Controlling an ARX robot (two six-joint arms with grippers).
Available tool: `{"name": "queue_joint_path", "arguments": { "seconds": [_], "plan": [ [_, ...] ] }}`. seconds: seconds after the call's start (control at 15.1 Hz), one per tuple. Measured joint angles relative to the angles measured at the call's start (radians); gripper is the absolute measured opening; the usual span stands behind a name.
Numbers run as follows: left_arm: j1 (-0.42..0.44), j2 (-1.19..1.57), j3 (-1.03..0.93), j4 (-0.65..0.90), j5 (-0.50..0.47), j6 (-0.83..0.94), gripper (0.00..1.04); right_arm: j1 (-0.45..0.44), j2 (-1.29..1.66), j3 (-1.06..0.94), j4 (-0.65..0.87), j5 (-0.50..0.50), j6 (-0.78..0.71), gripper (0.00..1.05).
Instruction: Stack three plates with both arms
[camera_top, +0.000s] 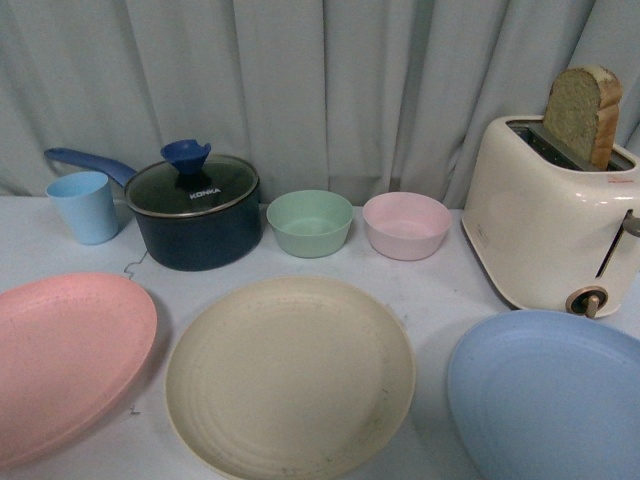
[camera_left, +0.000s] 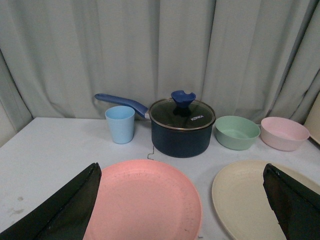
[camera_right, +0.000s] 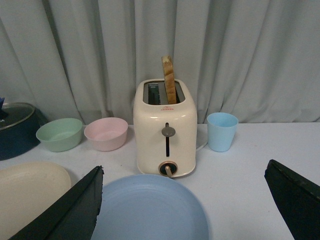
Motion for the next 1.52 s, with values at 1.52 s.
{"name": "queue_joint_path", "arguments": {
  "seconds": [1.52],
  "plan": [
    [0.000, 0.000, 0.000, 0.000, 0.000, 0.000, 0.98, 0.000, 0.000, 0.000, 0.000, 0.000, 0.000, 0.98]
  ]
}}
